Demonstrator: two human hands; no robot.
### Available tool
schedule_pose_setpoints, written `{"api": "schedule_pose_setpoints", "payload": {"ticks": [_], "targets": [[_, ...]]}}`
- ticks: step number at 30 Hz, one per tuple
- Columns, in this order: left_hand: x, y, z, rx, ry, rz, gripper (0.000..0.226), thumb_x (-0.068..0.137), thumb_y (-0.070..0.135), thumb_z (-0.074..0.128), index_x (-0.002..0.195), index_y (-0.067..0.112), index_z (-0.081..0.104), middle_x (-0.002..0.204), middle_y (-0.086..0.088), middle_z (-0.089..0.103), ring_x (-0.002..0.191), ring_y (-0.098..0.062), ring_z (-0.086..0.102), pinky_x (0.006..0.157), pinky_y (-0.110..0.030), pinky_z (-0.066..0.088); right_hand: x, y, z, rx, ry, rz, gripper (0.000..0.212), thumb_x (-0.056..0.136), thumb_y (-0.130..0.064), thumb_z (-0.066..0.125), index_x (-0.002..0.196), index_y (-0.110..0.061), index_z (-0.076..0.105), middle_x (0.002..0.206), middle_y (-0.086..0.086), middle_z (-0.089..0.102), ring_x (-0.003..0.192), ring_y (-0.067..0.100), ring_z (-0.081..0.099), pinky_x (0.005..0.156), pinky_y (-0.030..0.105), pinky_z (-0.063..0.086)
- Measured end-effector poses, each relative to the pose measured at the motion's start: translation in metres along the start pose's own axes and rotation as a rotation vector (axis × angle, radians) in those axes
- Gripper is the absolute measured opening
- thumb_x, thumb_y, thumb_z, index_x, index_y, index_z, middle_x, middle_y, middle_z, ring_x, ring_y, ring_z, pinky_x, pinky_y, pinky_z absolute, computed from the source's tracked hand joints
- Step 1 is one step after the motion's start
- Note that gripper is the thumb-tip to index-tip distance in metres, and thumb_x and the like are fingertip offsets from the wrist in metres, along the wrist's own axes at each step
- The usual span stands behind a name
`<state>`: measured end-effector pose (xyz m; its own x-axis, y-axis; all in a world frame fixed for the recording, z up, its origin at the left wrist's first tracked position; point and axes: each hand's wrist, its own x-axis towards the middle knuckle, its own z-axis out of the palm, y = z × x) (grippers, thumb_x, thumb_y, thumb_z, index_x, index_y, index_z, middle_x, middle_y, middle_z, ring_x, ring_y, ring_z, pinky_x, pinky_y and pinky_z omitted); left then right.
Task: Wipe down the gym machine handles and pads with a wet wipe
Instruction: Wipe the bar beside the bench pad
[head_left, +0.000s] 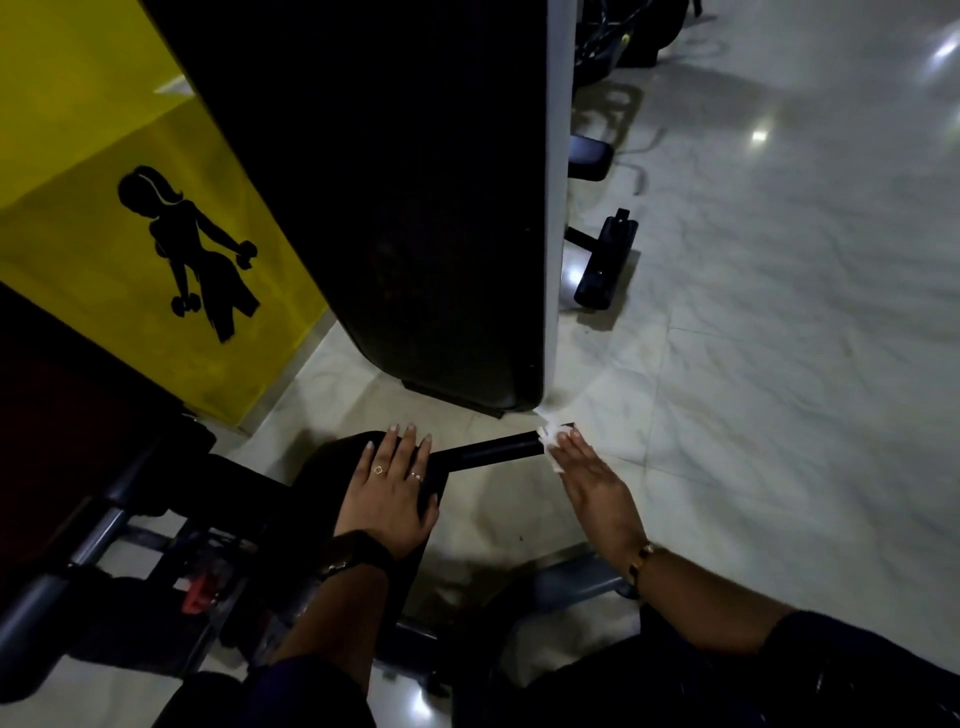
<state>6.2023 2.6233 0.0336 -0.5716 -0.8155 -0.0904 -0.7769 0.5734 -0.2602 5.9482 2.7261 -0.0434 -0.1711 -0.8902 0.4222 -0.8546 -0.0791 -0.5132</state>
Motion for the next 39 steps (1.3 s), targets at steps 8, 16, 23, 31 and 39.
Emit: {"api": "schedule_pose_setpoints", "payload": {"ticks": [8, 16, 23, 31, 39], "targets": [[0.001, -0.001, 0.002, 0.035, 0.022, 0.005, 0.073, 0.081, 0.049, 0.040, 0.145, 0.014, 0.046, 0.149, -0.012, 0.044, 0.140, -0.031, 0.038, 0.114, -0.045, 0.014, 0.000, -0.029, 0.023, 0.773, 0.324, 1.215, 0.021, 0.097, -0.019, 0.055, 0.105, -0.008, 0.071, 0.104, 0.009, 0.070, 0.105, 0.030, 0.063, 0.099, 0.037, 0.047], [0.000, -0.001, 0.000, 0.029, 0.019, 0.002, 0.073, 0.081, 0.049, 0.039, 0.145, 0.014, 0.045, 0.149, -0.012, 0.044, 0.140, -0.032, 0.038, 0.114, -0.046, 0.017, 0.078, -0.013, -0.016, 1.316, 0.258, 1.449, 0.016, 0.095, -0.005, 0.050, 0.080, -0.004, 0.054, 0.082, 0.012, 0.055, 0.073, 0.024, 0.056, 0.076, 0.040, 0.053], [0.000, 0.000, 0.002, 0.009, 0.031, 0.001, 0.072, 0.081, 0.048, 0.044, 0.144, 0.014, 0.047, 0.149, -0.011, 0.045, 0.140, -0.030, 0.037, 0.115, -0.046, 0.018, 0.076, -0.001, -0.021, 0.136, -0.162, 0.404, 0.022, 0.097, -0.018, 0.050, 0.094, -0.006, 0.069, 0.090, 0.013, 0.070, 0.082, 0.027, 0.062, 0.069, 0.026, 0.041], [0.001, 0.000, 0.002, 0.005, 0.011, -0.010, 0.072, 0.083, 0.049, 0.045, 0.147, 0.015, 0.043, 0.151, -0.011, 0.042, 0.143, -0.030, 0.032, 0.116, -0.045, 0.011, 0.014, -0.002, 0.006, -0.062, 0.021, 0.040, 0.041, 0.096, -0.024, 0.040, 0.123, -0.008, 0.065, 0.134, 0.007, 0.058, 0.129, 0.018, 0.048, 0.110, 0.022, 0.031], [0.001, 0.000, 0.002, -0.013, 0.014, 0.001, 0.073, 0.087, 0.048, 0.047, 0.150, 0.015, 0.035, 0.156, -0.010, 0.034, 0.146, -0.029, 0.026, 0.119, -0.047, 0.016, -0.001, -0.039, 0.018, 0.564, 0.415, 1.026, 0.023, 0.096, -0.012, 0.055, 0.100, 0.003, 0.072, 0.093, 0.009, 0.070, 0.094, 0.016, 0.063, 0.084, 0.018, 0.043]]}}
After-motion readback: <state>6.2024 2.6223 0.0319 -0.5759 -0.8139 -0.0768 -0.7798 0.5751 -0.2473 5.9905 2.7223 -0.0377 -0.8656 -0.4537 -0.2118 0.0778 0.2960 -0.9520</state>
